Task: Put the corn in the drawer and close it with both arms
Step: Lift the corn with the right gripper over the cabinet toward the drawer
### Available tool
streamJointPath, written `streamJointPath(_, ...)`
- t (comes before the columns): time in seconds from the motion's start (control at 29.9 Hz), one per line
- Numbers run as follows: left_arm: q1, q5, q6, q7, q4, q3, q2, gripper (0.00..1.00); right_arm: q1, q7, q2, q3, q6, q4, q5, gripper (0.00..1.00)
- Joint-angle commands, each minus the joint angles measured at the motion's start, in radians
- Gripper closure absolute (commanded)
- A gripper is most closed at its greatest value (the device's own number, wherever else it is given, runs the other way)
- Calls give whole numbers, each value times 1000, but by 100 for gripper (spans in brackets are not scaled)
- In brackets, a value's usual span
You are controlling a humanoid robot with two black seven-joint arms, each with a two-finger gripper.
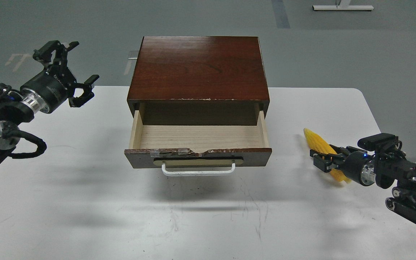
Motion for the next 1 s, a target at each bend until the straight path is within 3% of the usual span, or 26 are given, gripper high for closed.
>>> streamJointPath(0.0, 0, 2, -1, -7, 5, 4, 0, 2, 0, -1, 2, -15, -18, -17, 0, 91)
streamJointPath(0.13, 6, 2, 0, -7, 5, 7, -1, 2, 17, 0, -6, -14, -29, -10, 0, 99)
streamJointPath(0.33, 6, 2, 0, -8, 5, 7, -3, 2, 283, 31, -117, -14, -76, 46, -3, 100)
streamJointPath(0.47, 8, 2, -1, -8, 5, 6, 0, 2, 576, 146, -150, -23, -73, 205, -40, 100)
streamJointPath(0.53, 8, 0, 0, -8, 5, 6, 2, 2, 664, 160, -148, -40, -69, 253, -95, 100)
streamJointPath(0.6, 8, 0, 2, -8, 5, 4, 3, 2, 779, 171, -128, -83, -64, 311, -196, 100)
streamJointPath(0.67, 12, 0, 2, -10, 5, 4, 11, 2, 879, 213, -48, -153, -62, 356, -304, 100)
streamJointPath(0.9, 15, 0, 2, -19, 5, 4, 20, 2, 917, 237, 157, -276, -64, 352, -349, 100)
streamJointPath(0.97, 15, 0, 3, -23, 5, 4, 28, 2, 922, 238, 235, -320, -62, 345, -349, 86)
